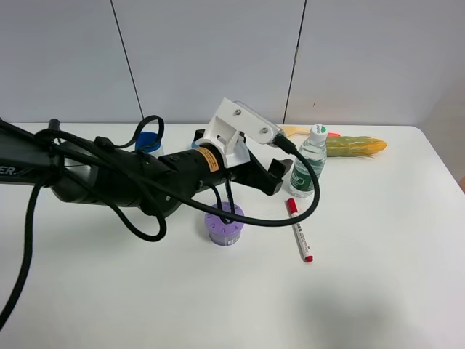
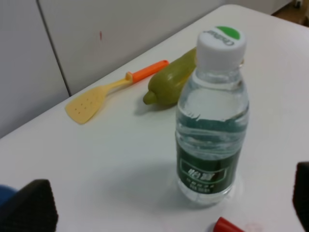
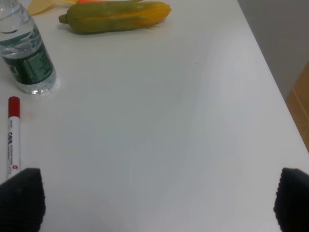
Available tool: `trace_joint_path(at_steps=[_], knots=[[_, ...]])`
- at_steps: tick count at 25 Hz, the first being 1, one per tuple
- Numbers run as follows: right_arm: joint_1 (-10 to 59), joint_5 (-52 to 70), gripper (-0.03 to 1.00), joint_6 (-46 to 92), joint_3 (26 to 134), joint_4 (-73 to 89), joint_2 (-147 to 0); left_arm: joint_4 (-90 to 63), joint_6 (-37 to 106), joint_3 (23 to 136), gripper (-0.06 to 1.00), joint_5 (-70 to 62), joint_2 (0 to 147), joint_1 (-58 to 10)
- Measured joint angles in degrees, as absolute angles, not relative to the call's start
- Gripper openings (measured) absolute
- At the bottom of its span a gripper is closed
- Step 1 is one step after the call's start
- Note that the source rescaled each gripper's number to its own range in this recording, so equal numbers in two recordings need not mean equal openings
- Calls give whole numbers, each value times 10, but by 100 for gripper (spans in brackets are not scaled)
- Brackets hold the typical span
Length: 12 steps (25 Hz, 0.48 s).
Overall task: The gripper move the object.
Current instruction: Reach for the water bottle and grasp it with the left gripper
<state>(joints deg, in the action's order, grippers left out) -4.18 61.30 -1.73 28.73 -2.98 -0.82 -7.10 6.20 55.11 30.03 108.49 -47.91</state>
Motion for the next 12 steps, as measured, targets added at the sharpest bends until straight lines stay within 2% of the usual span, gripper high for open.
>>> trace_joint_path(at_steps=[12], knots=[[-42,613,100,-17,287,-30,-8,-26,61,669,100,294,1163,-479]])
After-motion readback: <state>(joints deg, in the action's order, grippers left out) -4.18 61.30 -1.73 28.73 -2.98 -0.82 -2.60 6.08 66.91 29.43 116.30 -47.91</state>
